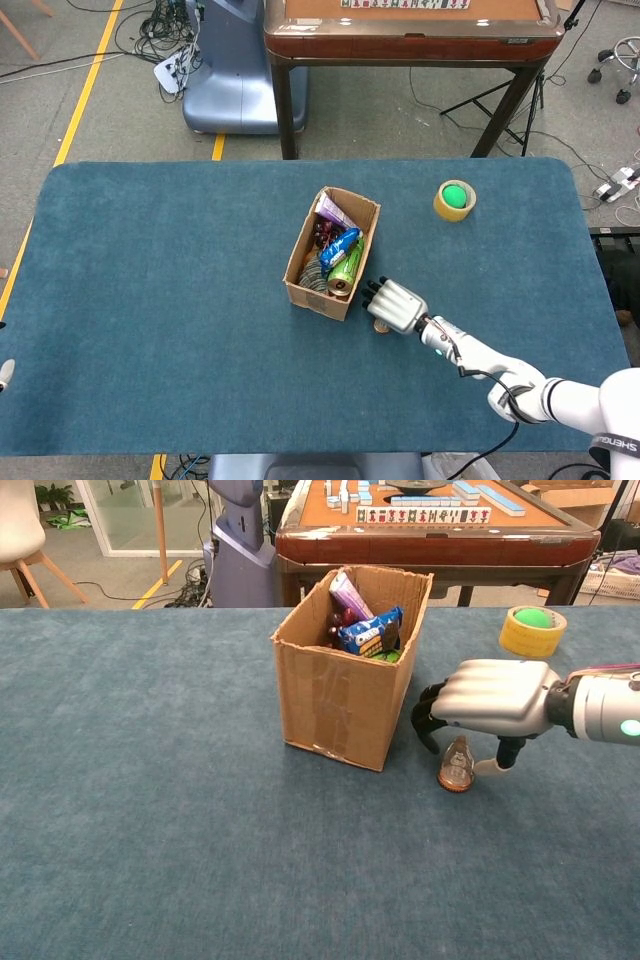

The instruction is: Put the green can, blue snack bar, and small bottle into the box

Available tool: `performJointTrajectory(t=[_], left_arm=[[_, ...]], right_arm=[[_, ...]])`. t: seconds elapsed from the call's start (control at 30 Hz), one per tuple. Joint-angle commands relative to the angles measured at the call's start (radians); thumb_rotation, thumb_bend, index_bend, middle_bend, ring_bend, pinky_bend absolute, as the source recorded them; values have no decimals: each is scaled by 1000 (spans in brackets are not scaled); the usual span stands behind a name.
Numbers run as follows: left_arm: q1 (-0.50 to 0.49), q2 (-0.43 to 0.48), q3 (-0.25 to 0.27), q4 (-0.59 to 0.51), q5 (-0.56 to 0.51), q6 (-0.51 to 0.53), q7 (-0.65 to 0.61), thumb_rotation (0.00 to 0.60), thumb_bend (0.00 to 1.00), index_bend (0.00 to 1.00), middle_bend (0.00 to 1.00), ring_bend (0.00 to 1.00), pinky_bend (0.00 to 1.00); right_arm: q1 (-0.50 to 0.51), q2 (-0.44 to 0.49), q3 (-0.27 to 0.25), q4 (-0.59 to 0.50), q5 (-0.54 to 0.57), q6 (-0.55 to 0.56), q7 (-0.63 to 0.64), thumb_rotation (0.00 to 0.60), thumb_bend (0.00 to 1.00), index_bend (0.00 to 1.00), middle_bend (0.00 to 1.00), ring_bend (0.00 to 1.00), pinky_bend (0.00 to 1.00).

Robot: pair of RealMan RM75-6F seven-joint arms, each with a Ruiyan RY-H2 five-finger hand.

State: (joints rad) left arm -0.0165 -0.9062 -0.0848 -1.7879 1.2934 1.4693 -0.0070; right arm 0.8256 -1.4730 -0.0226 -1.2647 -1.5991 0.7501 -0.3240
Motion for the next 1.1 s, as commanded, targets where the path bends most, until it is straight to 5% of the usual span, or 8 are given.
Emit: performJointTrajectory(t=[0.03, 0.47, 1.1], left_arm=[[1, 1, 0, 0, 1, 1, -2, 600, 311, 293, 318, 273, 453], [1, 1, 1, 2, 5, 0, -3, 600, 311, 293, 317, 273, 453], [4, 5, 1, 2, 10, 4, -14, 600, 311, 293, 317, 273, 453]], right_arm=[[1, 1, -1, -9, 8, -6, -12, 600, 246, 403, 227, 157, 340], [-2, 21, -3, -46, 58, -27, -61, 600, 247, 308, 175, 112, 290], [-3, -11, -13, -27, 75, -24, -84, 600, 311, 307, 175, 111, 289]])
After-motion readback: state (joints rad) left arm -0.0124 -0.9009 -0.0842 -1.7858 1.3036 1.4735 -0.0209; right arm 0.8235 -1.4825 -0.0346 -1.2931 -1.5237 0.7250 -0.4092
